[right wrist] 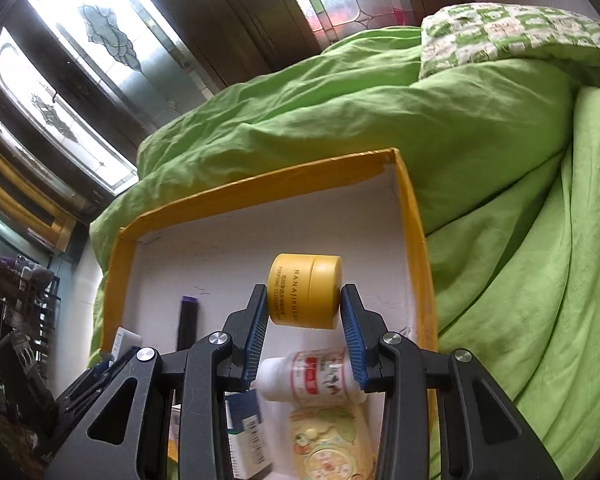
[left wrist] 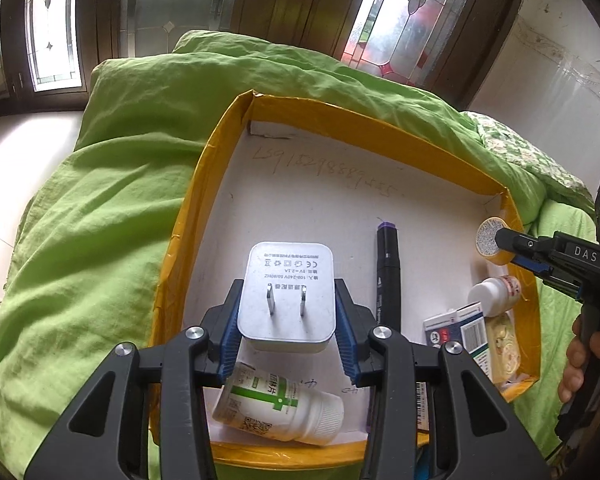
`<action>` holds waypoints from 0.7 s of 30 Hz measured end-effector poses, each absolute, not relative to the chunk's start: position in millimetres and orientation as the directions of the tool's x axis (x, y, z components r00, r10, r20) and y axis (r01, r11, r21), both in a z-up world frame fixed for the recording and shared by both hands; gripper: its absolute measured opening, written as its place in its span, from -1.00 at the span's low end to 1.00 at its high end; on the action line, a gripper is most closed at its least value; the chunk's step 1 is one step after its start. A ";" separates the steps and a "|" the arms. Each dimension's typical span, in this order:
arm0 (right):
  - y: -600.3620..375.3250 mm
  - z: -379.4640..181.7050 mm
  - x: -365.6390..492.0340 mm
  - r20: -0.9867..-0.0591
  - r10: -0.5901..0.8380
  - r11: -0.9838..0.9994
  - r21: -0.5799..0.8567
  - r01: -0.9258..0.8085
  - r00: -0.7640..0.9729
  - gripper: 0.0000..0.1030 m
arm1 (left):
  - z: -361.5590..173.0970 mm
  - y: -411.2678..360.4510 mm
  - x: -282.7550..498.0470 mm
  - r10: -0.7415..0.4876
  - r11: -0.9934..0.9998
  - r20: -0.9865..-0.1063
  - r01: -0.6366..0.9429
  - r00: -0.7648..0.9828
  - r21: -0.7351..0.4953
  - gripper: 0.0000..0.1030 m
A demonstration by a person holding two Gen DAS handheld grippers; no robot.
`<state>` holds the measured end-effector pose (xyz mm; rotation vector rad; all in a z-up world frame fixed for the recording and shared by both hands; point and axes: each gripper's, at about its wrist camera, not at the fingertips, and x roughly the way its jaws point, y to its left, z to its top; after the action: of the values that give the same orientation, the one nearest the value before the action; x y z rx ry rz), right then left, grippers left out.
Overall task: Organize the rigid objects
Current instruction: 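Carry the charger and yellow jar over the tray and lower them inside, then open both grippers to release the items and withdraw from the tray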
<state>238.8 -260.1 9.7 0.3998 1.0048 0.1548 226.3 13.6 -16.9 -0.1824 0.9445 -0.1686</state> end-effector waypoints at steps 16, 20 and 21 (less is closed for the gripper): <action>-239.8 12.7 236.6 -0.801 0.194 0.972 0.236 0.001 0.567 -0.19 | -8.7 14.6 224.8 -0.224 0.970 -0.778 0.061 0.587 -0.233 0.09; -237.1 22.7 228.8 -0.780 0.196 0.970 0.244 0.000 0.594 -0.05 | 8.9 21.4 211.8 -0.240 0.965 -0.754 0.064 0.611 -0.255 0.09; -237.0 25.5 225.3 -0.776 0.199 0.969 0.248 0.000 0.599 -0.05 | 13.5 23.1 205.8 -0.245 0.963 -0.748 0.067 0.616 -0.261 0.09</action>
<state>225.3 -237.0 25.5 0.2326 0.9234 0.1163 205.8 23.1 13.5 -0.2155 0.8906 -0.1813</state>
